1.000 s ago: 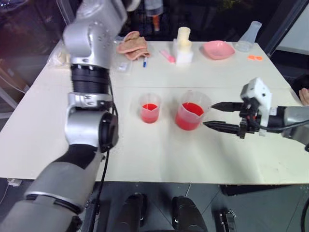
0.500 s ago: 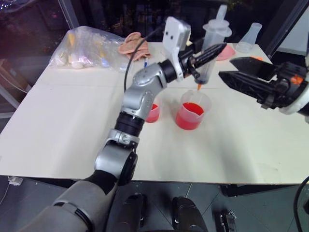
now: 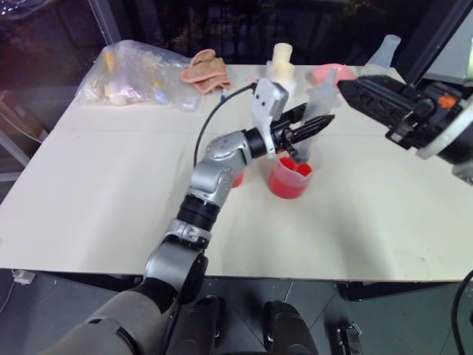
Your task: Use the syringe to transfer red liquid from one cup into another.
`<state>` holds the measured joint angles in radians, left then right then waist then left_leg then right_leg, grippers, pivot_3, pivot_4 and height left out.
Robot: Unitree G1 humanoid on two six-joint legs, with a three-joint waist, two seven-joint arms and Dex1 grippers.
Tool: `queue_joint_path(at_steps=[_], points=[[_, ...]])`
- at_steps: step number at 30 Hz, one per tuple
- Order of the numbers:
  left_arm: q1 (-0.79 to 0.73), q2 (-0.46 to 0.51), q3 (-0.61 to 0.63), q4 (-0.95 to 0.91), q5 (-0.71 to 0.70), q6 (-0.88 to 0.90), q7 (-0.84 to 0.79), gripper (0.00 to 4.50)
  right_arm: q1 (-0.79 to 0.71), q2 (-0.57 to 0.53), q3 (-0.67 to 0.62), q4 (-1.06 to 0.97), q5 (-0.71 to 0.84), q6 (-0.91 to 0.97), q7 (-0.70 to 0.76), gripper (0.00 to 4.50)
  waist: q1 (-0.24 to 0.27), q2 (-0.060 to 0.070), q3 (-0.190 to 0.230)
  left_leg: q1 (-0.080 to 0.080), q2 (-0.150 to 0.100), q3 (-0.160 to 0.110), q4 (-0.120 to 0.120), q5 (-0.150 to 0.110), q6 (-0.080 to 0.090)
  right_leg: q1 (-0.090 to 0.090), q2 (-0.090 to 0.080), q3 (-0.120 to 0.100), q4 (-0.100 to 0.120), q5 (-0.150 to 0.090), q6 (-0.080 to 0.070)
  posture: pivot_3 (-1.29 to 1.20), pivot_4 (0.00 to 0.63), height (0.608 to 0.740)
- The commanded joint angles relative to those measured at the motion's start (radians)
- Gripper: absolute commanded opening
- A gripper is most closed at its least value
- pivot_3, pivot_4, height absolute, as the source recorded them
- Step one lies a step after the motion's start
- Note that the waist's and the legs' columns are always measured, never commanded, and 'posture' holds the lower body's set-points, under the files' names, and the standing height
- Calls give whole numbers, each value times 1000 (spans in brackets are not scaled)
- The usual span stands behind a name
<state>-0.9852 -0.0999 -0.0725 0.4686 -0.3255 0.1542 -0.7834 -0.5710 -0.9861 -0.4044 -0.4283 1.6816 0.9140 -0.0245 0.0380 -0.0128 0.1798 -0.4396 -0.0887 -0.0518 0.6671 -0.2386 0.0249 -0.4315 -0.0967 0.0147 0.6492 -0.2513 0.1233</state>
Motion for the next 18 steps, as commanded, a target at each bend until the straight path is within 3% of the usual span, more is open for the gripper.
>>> queue_joint_path(at_steps=[1, 18], points=[[-2, -13, -14, -18, 15, -41, 5, 1528, -18, 5, 19, -6, -19, -24, -6, 3584, 0, 0, 0, 0, 0, 0, 0, 0, 0, 0, 0, 0, 0, 0, 0, 0, 150, 740], [53, -20, -44, -67, 32, -29, 8, 1528, -106, 171, 161, 54, -152, -44, -9, 3584, -3, 1, 0, 0, 0, 0, 0, 0, 0, 0, 0, 0, 0, 0, 0, 0, 150, 740]])
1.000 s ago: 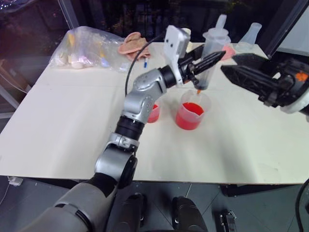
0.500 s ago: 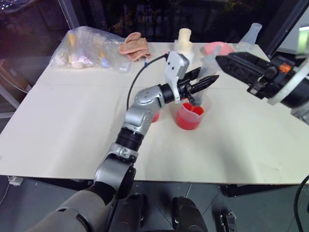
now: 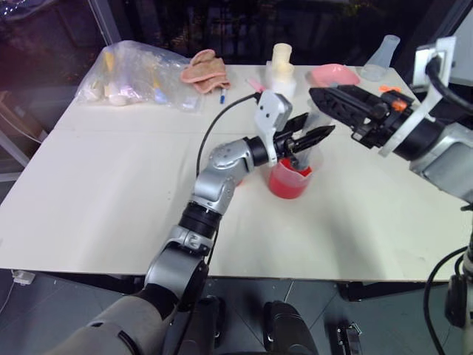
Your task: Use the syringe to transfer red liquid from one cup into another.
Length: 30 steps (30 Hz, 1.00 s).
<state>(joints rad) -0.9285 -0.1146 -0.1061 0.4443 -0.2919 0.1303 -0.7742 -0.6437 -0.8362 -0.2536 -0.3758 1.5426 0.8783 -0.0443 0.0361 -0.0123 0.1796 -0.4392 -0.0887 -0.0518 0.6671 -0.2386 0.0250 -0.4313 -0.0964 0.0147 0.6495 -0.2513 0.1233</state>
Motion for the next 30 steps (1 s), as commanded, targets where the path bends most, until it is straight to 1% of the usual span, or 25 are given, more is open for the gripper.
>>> queue_joint_path(at_steps=[1, 8, 11, 16, 17, 30], points=[[-3, -5, -11, -43, -1, -5, -1, 1528, -40, 34, 20, 6, -17, -7, 15, 3584, -1, 0, 0, 0, 0, 0, 0, 0, 0, 0, 0, 0, 0, 0, 0, 0, 150, 740], [4, -5, -21, -30, 9, -12, -3, 1528, -79, 117, 70, 51, -86, 5, 55, 3584, 1, 0, 0, 0, 0, 0, 0, 0, 0, 0, 0, 0, 0, 0, 0, 0, 150, 740], [14, 1, -27, -21, 20, -24, -7, 1528, -81, 141, 76, 65, -118, 14, 77, 2692, 1, 0, 0, 0, 0, 0, 0, 0, 0, 0, 0, 0, 0, 0, 0, 0, 150, 740], [26, 3, -27, -20, 26, -26, -10, 1528, -70, 161, 63, 59, -131, 30, 94, 229, 1, 0, 0, 0, 0, 0, 0, 0, 0, 0, 0, 0, 0, 0, 0, 0, 150, 740], [28, 3, -27, -21, 27, -26, -11, 1528, -69, 164, 60, 57, -130, 33, 95, 63, 1, 0, 0, 0, 0, 0, 0, 0, 0, 0, 0, 0, 0, 0, 0, 0, 150, 740], [52, -7, -52, 52, 73, -77, -29, 1528, -68, 171, 7, 33, -70, 75, 92, 63, 0, 0, 0, 0, 0, 0, 0, 0, 0, 0, 0, 0, 0, 0, 0, 0, 150, 740]])
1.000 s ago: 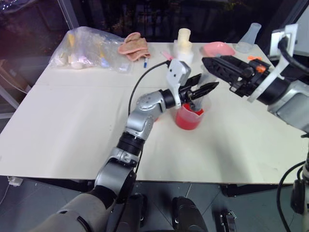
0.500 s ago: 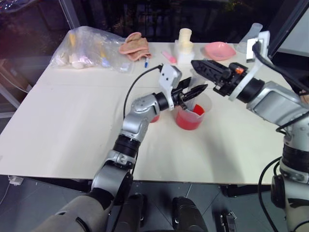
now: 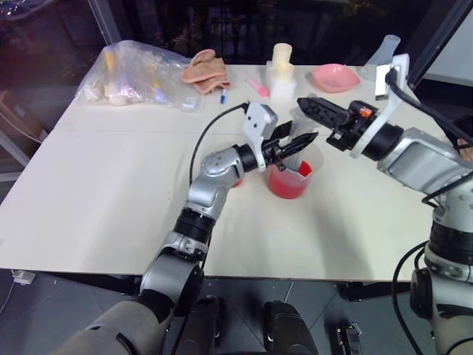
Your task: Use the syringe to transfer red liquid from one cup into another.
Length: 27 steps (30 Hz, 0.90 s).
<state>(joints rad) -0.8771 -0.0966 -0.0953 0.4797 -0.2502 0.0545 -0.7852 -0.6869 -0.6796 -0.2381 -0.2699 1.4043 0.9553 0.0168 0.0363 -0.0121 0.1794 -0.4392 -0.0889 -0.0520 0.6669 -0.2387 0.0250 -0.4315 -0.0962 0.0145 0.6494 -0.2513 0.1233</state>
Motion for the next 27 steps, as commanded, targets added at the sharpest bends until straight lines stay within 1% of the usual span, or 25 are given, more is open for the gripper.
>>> queue_joint_path(at_steps=[1, 5, 12, 27], points=[[3, -24, -64, 19, 34, -4, -20, 1528, -25, 14, -12, -74, 71, 0, 30, 63, 0, 0, 0, 0, 0, 0, 0, 0, 0, 0, 0, 0, 0, 0, 0, 0, 150, 740], [13, -20, -73, 31, 43, -10, -29, 1528, -25, 15, -28, -75, 95, 3, 24, 63, 0, 0, 0, 0, 0, 0, 0, 0, 0, 0, 0, 0, 0, 0, 0, 0, 150, 740], [46, -6, -103, 43, 71, -7, -42, 1528, -37, 30, -65, -69, 166, -26, -27, 63, -1, 0, 0, 0, 0, 0, 0, 0, 0, 0, 0, 0, 0, 0, 0, 0, 150, 740], [78, -6, -122, 28, 83, 8, -39, 1528, -70, 12, -97, -35, 205, -47, -51, 63, 0, 0, 0, 0, 0, 0, 0, 0, 0, 0, 0, 0, 0, 0, 0, 0, 150, 740]])
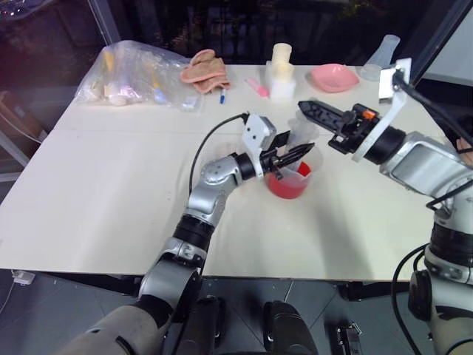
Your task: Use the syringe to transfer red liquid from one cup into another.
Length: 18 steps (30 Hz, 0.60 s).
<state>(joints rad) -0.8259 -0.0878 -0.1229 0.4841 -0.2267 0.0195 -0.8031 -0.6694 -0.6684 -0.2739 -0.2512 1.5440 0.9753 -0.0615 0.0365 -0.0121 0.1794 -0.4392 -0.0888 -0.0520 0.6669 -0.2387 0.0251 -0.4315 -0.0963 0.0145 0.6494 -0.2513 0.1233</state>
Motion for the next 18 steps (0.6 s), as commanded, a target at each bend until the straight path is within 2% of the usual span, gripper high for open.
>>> queue_joint_path(at_steps=[1, 18], points=[[26, -15, -94, 24, 58, 44, -19, 1528, -89, 0, -62, -53, 66, -67, 28, 63, 0, 0, 0, 0, 0, 0, 0, 0, 0, 0, 0, 0, 0, 0, 0, 0, 150, 740], [1, -20, -72, 16, 44, 52, 1, 1528, -75, 3, -67, -56, 77, -63, 23, 63, 0, 0, 0, 0, 0, 0, 0, 0, 0, 0, 0, 0, 0, 0, 0, 0, 150, 740]])
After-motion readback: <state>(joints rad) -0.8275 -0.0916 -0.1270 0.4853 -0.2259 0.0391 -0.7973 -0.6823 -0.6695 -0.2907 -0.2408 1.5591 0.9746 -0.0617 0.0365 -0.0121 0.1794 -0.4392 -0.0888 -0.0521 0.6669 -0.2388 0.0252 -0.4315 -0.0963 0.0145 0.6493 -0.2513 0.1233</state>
